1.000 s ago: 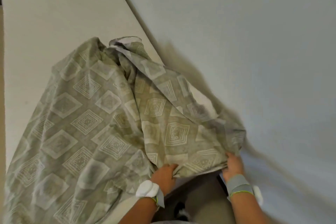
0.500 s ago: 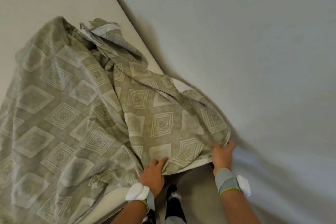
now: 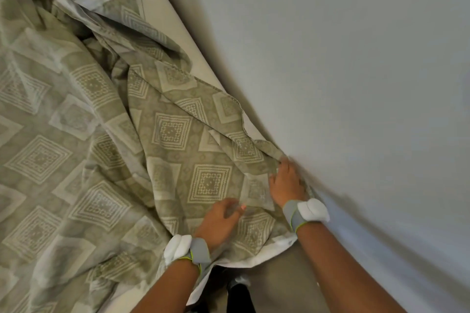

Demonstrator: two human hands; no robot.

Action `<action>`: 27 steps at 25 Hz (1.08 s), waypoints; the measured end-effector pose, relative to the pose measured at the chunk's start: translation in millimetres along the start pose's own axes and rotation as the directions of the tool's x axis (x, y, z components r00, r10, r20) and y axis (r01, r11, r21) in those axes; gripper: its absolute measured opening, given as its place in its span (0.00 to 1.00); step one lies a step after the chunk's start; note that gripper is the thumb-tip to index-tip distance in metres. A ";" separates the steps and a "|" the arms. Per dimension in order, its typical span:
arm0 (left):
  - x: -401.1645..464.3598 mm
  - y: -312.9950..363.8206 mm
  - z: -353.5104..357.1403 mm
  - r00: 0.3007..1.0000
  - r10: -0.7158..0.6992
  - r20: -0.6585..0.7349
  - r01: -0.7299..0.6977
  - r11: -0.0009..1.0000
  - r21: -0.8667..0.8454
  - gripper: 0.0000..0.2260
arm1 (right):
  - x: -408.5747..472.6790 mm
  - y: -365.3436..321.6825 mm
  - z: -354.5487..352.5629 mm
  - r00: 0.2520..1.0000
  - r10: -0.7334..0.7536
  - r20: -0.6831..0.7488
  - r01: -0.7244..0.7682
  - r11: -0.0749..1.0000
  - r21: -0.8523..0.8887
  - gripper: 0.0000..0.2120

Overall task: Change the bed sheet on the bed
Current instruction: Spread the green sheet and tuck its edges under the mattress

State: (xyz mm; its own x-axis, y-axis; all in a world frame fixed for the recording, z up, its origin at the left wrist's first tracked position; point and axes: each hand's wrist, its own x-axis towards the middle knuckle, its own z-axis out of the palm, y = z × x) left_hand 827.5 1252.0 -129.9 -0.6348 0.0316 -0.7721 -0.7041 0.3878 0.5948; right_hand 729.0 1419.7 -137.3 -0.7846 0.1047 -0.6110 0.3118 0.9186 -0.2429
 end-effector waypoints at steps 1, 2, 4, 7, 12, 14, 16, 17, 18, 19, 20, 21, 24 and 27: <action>7.4 4.5 1.0 1.000 0.011 -0.028 -0.013 0.996 -0.090 0.20 | 13.2 0.7 6.8 0.988 0.118 0.096 -0.115 0.993 -0.032 0.34; 12.4 10.8 0.9 0.998 0.022 -0.057 -0.031 0.985 -0.168 0.19 | 19.5 2.0 9.8 0.967 0.204 0.150 -0.199 0.979 -0.053 0.36; 20.2 22.6 -1.1 0.995 0.017 -0.093 -0.048 0.939 -0.340 0.18 | 17.1 7.5 10.1 0.974 0.206 0.093 -0.214 0.973 0.083 0.27; 29.3 38.5 -8.9 0.992 -0.030 -0.121 -0.044 0.822 -0.567 0.14 | -13.9 15.3 16.4 0.983 -0.055 -0.173 0.072 0.993 0.094 0.09; 41.4 45.1 -17.1 0.994 -0.108 -0.029 0.036 0.554 -0.832 0.22 | -47.9 -2.8 15.1 0.750 -0.661 0.001 0.652 0.740 0.164 0.04; 42.5 41.1 -21.7 0.990 -0.137 0.028 0.080 0.390 -0.917 0.25 | -59.5 -15.8 17.5 0.660 -0.661 0.356 0.613 0.748 0.253 0.10; 46.1 28.9 -21.5 0.982 -0.187 -0.028 0.048 0.389 -0.920 0.20 | -59.4 -18.0 24.5 0.750 -0.625 0.216 0.562 0.775 0.291 0.12; 48.0 23.6 -20.6 0.977 -0.210 -0.043 0.049 0.413 -0.909 0.19 | -52.9 -16.2 26.6 0.826 -0.560 0.062 0.521 0.801 0.296 0.15; 47.4 22.1 -20.6 0.969 -0.243 -0.035 0.073 0.420 -0.904 0.19 | -44.1 -15.6 24.2 0.874 -0.485 -0.016 0.472 0.842 0.261 0.24; 47.7 19.2 -20.4 0.964 -0.266 -0.023 0.092 0.414 -0.906 0.20 | -33.2 -15.8 22.4 0.909 -0.417 0.003 0.408 0.890 0.203 0.35; 47.1 16.7 -21.1 0.961 -0.277 -0.014 0.103 0.402 -0.910 0.20 | -24.2 -18.8 22.6 0.930 -0.356 0.089 0.345 0.931 0.119 0.46; 43.8 17.2 -21.2 0.964 -0.267 -0.005 0.099 0.373 -0.923 0.20 | -19.2 -21.1 27.0 0.933 -0.312 0.177 0.316 0.949 0.009 0.51; 29.9 22.8 -24.8 0.975 -0.223 0.008 0.077 0.303 -0.950 0.21 | -19.3 -22.7 29.7 0.862 -0.398 0.313 0.432 0.901 -0.044 0.33; 14.1 33.1 -26.6 0.991 -0.134 0.013 0.047 0.248 -0.968 0.22 | -33.1 1.4 2.1 0.831 -0.444 0.335 0.386 0.894 0.229 0.27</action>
State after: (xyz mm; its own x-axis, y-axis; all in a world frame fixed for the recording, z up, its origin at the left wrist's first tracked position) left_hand 786.7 1240.8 -115.1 -0.5306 -0.0082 -0.8476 -0.5121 -0.7937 0.3282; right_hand 756.5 1416.7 -119.0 -0.6110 -0.4489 -0.6521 0.0987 0.7741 -0.6254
